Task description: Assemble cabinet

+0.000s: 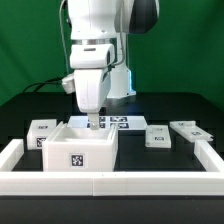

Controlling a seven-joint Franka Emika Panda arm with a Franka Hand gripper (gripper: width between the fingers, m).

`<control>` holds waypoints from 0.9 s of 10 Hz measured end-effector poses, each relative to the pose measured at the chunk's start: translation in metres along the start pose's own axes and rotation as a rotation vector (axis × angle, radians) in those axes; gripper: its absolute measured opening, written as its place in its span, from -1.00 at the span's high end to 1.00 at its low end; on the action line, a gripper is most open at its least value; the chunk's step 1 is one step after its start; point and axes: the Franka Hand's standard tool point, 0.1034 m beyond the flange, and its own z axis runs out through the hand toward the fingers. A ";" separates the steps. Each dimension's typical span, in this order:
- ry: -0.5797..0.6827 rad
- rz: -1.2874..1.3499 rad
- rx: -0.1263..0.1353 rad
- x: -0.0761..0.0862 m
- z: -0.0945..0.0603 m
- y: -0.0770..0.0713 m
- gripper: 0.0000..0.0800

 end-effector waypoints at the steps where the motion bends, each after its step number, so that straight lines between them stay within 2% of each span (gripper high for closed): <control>1: 0.002 0.002 0.004 0.002 0.005 -0.002 -1.00; 5: 0.007 0.029 0.040 0.002 0.027 -0.012 -1.00; 8: 0.008 0.063 0.051 0.003 0.032 -0.016 -0.93; 9: 0.008 0.063 0.051 0.003 0.032 -0.016 -0.49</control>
Offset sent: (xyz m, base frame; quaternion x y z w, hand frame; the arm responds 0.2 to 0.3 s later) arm -0.0009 0.0062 -0.0242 0.0002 0.0231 0.0167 0.9996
